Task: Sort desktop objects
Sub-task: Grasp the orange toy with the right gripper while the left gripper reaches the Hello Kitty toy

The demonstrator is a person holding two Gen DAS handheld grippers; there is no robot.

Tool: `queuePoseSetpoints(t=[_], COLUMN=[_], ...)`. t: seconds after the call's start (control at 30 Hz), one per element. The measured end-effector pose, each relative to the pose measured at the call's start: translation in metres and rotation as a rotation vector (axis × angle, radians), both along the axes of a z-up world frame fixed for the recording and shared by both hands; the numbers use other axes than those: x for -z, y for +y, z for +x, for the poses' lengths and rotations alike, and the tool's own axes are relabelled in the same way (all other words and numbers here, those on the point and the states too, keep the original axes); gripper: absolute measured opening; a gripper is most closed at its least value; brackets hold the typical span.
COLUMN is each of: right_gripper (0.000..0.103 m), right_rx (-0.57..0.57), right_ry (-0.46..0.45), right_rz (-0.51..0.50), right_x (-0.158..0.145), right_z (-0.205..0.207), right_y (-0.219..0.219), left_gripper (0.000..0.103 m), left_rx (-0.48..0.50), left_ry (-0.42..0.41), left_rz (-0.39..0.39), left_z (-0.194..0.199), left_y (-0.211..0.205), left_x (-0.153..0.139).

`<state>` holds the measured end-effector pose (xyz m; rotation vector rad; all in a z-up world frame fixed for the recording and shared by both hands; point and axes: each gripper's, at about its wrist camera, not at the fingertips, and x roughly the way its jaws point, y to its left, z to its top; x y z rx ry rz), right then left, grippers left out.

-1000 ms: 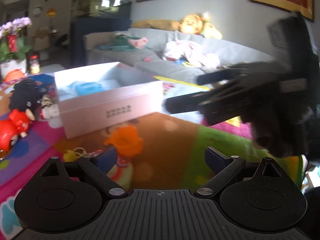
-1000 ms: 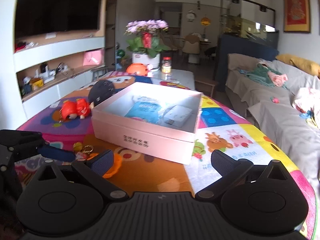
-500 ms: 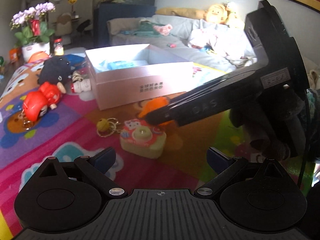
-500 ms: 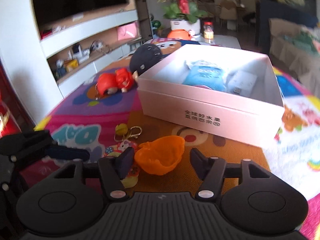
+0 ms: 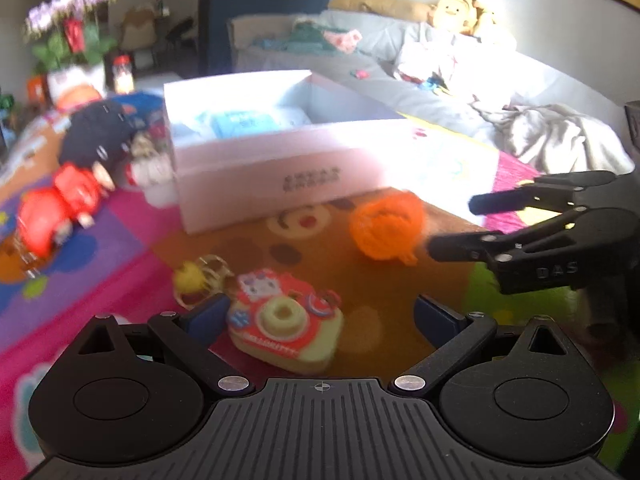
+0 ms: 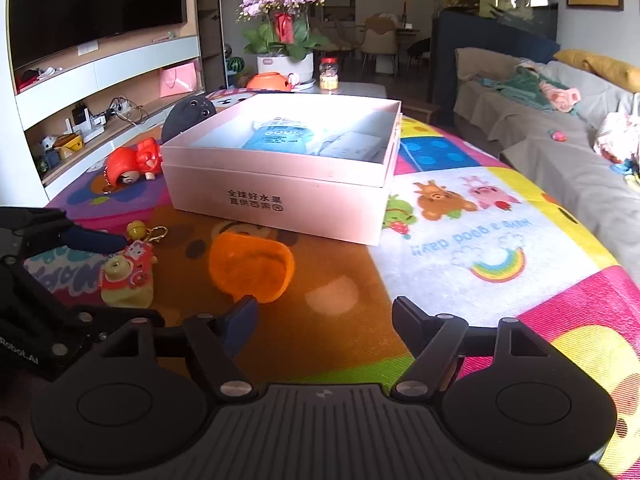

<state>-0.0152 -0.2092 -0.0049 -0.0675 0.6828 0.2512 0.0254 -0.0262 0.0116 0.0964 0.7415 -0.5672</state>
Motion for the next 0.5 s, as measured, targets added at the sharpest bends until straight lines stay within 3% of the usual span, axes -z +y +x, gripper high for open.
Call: queuePoseSetpoints(t=[0.13, 0.5], right_gripper=[0.081, 0.082], right_rx=[-0.029, -0.133], right_ry=[-0.021, -0.017], right_rz=[-0.01, -0.046], right_x=[-0.005, 0.0], right_z=[-0.002, 0.026], right_y=[0.003, 0.042], left_gripper=[0.101, 0.101], left_rx=[0.077, -0.02], left_ry=[0.022, -0.014], left_rz=[-0.029, 0.013], left_z=[-0.019, -0.035], left_y=[-0.001, -0.002], left_x=[-0.002, 0.0])
